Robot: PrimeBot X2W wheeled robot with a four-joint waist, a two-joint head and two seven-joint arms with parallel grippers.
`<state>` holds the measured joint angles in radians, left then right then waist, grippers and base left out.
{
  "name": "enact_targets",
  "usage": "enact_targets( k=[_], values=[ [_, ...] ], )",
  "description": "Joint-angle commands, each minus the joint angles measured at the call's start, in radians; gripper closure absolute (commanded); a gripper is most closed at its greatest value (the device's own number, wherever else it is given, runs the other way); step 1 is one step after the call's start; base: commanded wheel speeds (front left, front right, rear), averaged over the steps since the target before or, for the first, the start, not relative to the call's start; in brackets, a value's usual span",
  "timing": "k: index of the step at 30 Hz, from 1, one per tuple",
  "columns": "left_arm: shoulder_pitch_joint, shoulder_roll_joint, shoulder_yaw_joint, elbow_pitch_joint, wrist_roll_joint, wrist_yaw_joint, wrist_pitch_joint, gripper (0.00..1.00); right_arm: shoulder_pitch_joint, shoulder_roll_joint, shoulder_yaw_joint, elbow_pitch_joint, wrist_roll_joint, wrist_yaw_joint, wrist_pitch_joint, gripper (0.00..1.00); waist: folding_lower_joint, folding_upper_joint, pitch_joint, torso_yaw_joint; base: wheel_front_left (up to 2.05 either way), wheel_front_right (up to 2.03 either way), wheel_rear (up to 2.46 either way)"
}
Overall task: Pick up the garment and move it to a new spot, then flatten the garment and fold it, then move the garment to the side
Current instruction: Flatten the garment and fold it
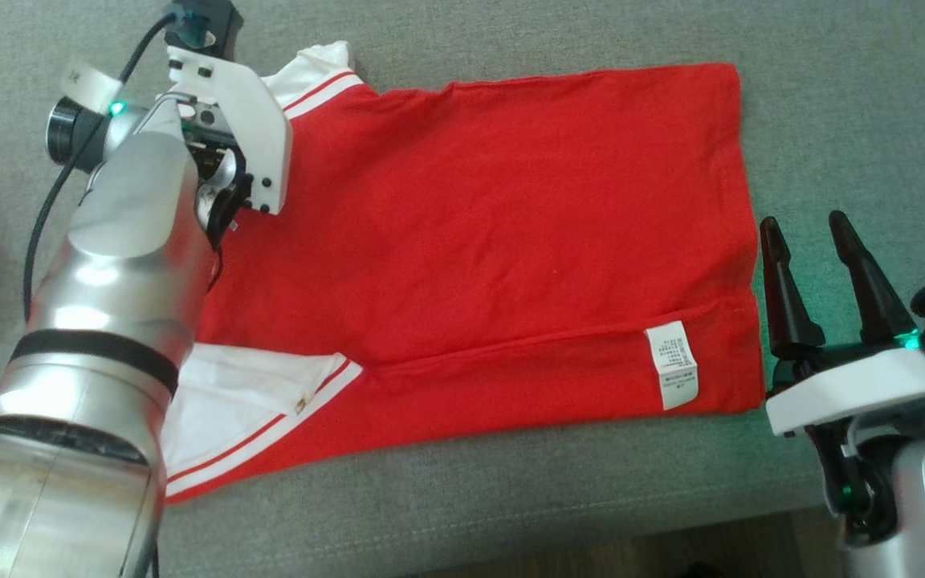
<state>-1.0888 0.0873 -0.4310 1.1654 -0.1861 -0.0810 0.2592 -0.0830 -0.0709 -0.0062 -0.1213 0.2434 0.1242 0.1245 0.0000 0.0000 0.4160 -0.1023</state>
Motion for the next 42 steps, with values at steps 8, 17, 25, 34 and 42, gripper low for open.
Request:
enact_targets(
  k=[8, 17, 25, 34, 42],
  values=[
    [0.035, 0.031, -0.001, 0.020, 0.012, 0.055, -0.098, 1.00, -0.042, -0.023, -0.003, -0.020, 0.017, 0.007, 0.015, 0.00, 0.0000, 0.0000, -0.008, 0.011, 0.00, 0.00, 0.00],
    [0.051, 0.014, 0.035, -0.014, -0.037, 0.096, -0.320, 1.00, -0.190, -0.121, -0.030, 0.095, 0.038, 0.007, 0.036, 0.00, 0.0000, 0.0000, -0.024, 0.042, 0.00, 0.00, 0.00],
    [0.030, -0.011, 0.023, -0.039, -0.049, 0.101, -0.425, 1.00, -0.404, -0.210, 0.054, 0.352, 0.116, 0.007, 0.068, 0.00, 0.0000, 0.0000, 0.016, 0.090, 0.00, 0.00, 0.00],
    [0.010, -0.024, 0.010, -0.057, -0.060, 0.107, -0.481, 1.00, -0.562, -0.254, 0.162, 0.615, 0.171, 0.007, 0.111, 0.00, 0.0000, 0.0000, 0.048, 0.113, 0.00, 0.00, 0.00],
    [0.019, -0.027, 0.015, -0.081, -0.081, 0.113, -0.509, 1.00, -0.619, -0.287, 0.248, 0.714, 0.250, 0.007, 0.088, 1.00, 0.0000, 0.0000, 0.039, 0.121, 0.00, 0.00, 0.00]
  ],
)
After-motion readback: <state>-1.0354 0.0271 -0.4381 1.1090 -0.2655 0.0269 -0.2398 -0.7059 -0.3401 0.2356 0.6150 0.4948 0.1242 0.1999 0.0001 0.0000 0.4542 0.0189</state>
